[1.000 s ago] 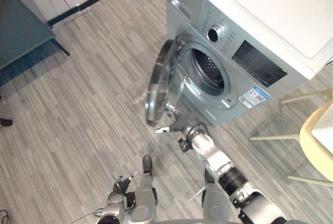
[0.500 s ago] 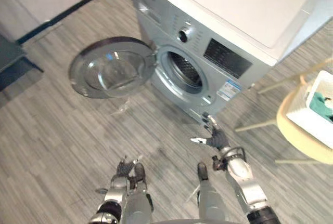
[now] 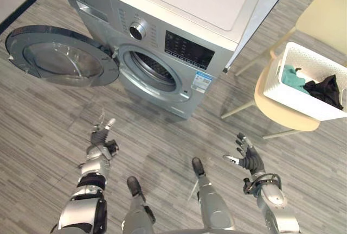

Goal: Pick up the laundry basket with both hands and put the clothes into the washing machine.

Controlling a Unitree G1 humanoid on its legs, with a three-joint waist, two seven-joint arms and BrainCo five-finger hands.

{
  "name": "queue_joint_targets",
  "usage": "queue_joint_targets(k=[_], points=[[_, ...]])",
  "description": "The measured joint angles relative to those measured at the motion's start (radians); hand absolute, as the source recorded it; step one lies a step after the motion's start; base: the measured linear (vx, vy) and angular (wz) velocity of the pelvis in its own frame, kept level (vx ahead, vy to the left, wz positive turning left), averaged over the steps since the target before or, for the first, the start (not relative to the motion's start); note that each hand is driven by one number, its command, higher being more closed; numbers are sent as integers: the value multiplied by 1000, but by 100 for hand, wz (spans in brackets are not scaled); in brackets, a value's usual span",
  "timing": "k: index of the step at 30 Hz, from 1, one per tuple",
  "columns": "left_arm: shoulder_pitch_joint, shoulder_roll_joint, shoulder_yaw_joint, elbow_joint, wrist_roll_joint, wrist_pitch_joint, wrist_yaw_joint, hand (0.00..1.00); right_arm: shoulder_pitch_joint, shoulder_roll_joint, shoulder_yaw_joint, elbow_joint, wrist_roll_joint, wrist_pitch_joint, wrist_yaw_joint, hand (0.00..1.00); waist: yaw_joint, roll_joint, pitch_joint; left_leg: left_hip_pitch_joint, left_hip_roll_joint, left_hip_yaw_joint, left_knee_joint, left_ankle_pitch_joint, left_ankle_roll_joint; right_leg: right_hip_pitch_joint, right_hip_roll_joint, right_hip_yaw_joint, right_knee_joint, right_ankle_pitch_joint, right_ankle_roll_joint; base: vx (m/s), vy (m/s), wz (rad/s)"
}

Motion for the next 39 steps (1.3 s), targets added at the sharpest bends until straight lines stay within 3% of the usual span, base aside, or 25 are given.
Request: queue_joint_targets(k=[4, 19, 24, 26, 29, 30, 33, 36, 37, 39], points=[[-12, 69, 66, 1, -12, 0, 23, 0, 13, 20, 9, 0, 10, 0, -1, 0, -3, -18, 1, -10, -4, 13, 0, 3, 4, -16, -2, 14, -2, 8, 3, 13, -7, -7], [-27, 72, 138, 48, 11, 4, 41, 0, 25, 41, 21, 0, 11, -2, -2, 0, -1, -33, 5, 10, -3, 7, 5, 3, 4, 13, -3, 8, -13, 10, 2, 1, -2, 1], [85, -8, 86, -111, 12, -20, 32, 0, 4, 50, 17, 85, 0, -8, -2, 0, 23, -28, 4, 43, -5, -4, 5, -3, -3, 56, -7, -5, -17, 4, 1, 11, -8, 7], [212, -79, 30, -198, 48, -45, -4, 0, -14, 71, -16, 206, -39, -5, -1, 0, 24, -7, -8, 49, -6, -40, 6, -1, -1, 89, -11, -44, -16, -10, -3, 40, -19, 41], [350, -161, 12, -195, 89, -56, -39, 0, -34, 78, -67, 359, -108, 3, -3, 0, 41, 29, -29, 67, -7, -66, 6, -6, -4, 127, -16, -78, -14, -29, -6, 51, -15, 38], [423, -214, 14, -157, 115, -56, -66, 0, -43, 78, -119, 467, -162, 12, -6, 0, 62, 61, -49, 77, -8, -85, 6, -8, -4, 152, -18, -101, -11, -43, -9, 67, -24, 42], [527, -294, 77, 5, 173, -41, -75, 0, -106, 75, -221, 730, -200, 41, -34, 0, 100, 112, -84, 114, -4, -122, 7, -13, -5, 213, -17, -144, 8, -78, -15, 55, -29, 42], [599, -350, 161, 88, 188, -14, -75, 0, -149, 82, -311, 895, -196, 61, -75, 0, 113, 131, -99, 137, 1, -167, 23, -26, -1, 266, -15, -192, 32, -110, -25, 6, -17, 49], [616, -367, 195, 103, 188, -3, -76, 0, -147, 93, -350, 919, -188, 73, -96, 0, 138, 128, -98, 131, 6, -181, 87, -60, 7, 288, -15, -201, 49, -125, -31, -26, -10, 29], [636, -394, 249, 112, 183, 11, -77, 0, -139, 109, -400, 924, -176, 91, -116, 0, 160, 128, -98, 109, 16, -204, 221, -126, 26, 315, -13, -209, 91, -160, -27, -72, -18, 18]])
